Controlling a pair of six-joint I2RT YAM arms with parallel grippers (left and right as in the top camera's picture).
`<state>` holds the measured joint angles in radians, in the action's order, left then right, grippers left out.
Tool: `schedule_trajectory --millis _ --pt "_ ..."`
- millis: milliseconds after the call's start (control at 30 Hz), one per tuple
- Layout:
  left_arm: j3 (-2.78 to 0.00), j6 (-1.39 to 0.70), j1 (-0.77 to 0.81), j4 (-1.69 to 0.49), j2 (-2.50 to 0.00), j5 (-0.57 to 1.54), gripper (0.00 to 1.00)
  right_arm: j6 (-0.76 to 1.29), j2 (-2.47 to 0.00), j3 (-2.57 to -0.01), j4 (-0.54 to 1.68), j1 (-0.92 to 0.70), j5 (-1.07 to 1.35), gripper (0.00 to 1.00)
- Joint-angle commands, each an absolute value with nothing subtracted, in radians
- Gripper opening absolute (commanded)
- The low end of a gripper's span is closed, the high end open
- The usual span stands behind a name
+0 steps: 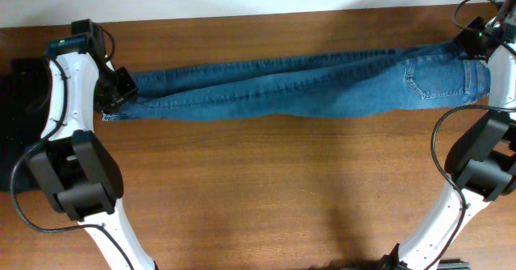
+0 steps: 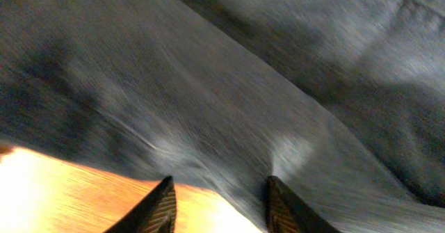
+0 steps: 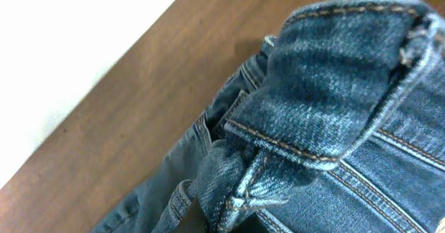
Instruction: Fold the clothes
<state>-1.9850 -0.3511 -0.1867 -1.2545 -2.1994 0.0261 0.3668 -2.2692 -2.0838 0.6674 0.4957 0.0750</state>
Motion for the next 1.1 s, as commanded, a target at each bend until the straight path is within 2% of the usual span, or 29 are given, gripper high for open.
schedule_trajectory --millis 0,133,167,200,267,333,367,433,467,500,633,833,1067 --pt "-2.009 -0.341 -0.201 -1.233 -2.206 -0.027 0.44 0.376 -2.268 -2.113 0.627 0.514 0.014 0.04" --pt "-2.010 -0.290 -0.199 -1.173 -2.206 -0.023 0.45 0.372 -2.278 -2.113 0.588 0.508 0.017 0.04" --pt "-2.011 -0.277 -0.196 -1.161 -2.206 -0.023 0.48 0.371 -2.280 -2.113 0.580 0.505 0.025 0.05" --pt "-2.011 -0.266 -0.194 -1.148 -2.206 -0.023 0.52 0.371 -2.281 -2.113 0.573 0.503 0.033 0.07" --pt "-2.014 -0.259 -0.187 -1.127 -2.206 -0.023 0.59 0.372 -2.285 -2.113 0.561 0.498 0.046 0.21" --pt "-2.022 -0.253 -0.183 -1.112 -2.206 -0.023 0.64 0.371 -2.289 -2.113 0.548 0.490 0.048 0.29" --pt "-2.027 -0.251 -0.181 -1.105 -2.206 -0.023 0.65 0.370 -2.290 -2.113 0.542 0.486 0.049 0.41" --pt "-2.044 -0.246 -0.178 -1.100 -2.206 -0.022 0.65 0.346 -2.296 -2.113 0.529 0.477 0.052 0.76" --pt "-2.053 -0.239 -0.177 -1.099 -2.206 -0.022 0.66 0.335 -2.297 -2.113 0.524 0.474 0.052 0.90" --pt "-2.067 -0.228 -0.176 -1.100 -2.206 -0.022 0.68 0.321 -2.298 -2.113 0.519 0.470 0.052 0.99" --pt "-2.143 -0.193 -0.166 -1.122 -2.203 0.017 0.70 0.271 -2.300 -2.113 0.497 0.456 0.077 0.99" --pt "-2.345 -0.191 -0.132 -1.215 -2.201 0.119 0.76 0.213 -2.299 -2.113 0.484 0.450 0.274 0.99" --pt "-2.500 -0.192 -0.033 -1.466 -2.201 0.135 0.75 0.196 -2.297 -2.114 0.720 0.452 0.321 1.00"
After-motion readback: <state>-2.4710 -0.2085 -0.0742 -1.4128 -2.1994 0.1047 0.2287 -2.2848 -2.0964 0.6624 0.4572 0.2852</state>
